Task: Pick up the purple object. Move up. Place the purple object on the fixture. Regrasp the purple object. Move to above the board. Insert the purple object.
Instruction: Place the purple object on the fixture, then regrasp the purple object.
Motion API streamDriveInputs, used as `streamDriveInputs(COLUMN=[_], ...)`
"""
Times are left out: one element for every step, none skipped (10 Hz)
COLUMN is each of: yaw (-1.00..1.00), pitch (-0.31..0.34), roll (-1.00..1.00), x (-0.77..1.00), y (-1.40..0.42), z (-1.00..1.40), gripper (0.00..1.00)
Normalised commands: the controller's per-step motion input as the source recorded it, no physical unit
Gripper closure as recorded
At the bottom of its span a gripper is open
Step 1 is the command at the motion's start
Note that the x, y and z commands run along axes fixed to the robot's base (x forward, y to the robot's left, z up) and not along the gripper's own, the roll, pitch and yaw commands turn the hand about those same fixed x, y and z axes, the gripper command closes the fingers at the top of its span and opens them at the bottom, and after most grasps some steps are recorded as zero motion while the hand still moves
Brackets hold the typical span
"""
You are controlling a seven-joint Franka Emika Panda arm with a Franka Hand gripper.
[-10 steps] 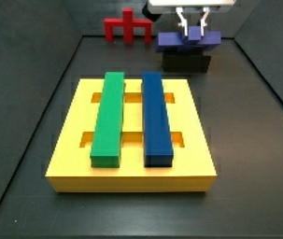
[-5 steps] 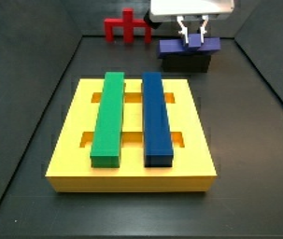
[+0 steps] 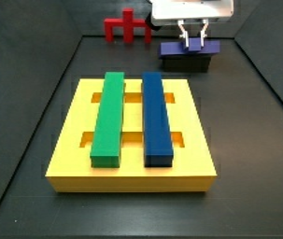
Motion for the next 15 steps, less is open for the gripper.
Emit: streamDriveInputs(yaw=[0.00,0.03,0.03,0.00,0.00,0.00,0.00,0.00,0.03,0.04,0.04,0.04,0.05,0.06,0.04], pitch=[0.000,0.000,0.000,0.000,0.000,0.000,0.000,0.000,0.000,0.000,0.000,-0.006,-0.066,-0.066,-0.060], roll=[0.00,0.36,0.39,0.47,0.53,0.58,0.65,0.78,0.95,1.00,1.00,1.00,1.00,1.00,1.00], x=[0.00,0.01,0.01,0.00,0.00,0.00,0.00,0.00,0.00,0.00,0.00,0.00,0.00,0.00,-0.06], y=[0.00,0.00,-0.01,-0.03,-0.04,-0.08,-0.09,-0.11,-0.13,-0.15,-0.11,-0.09,-0.01,0.00,-0.03], z=[0.00,0.00,0.11,0.24,0.27,0.26,0.25,0.24,0.21,0.19,0.12,0.07,0.00,0.00,0.00], gripper=[0.00,0.00,0.00,0.00,0.00,0.00,0.00,0.00,0.00,0.00,0.00,0.00,0.00,0.00,0.00])
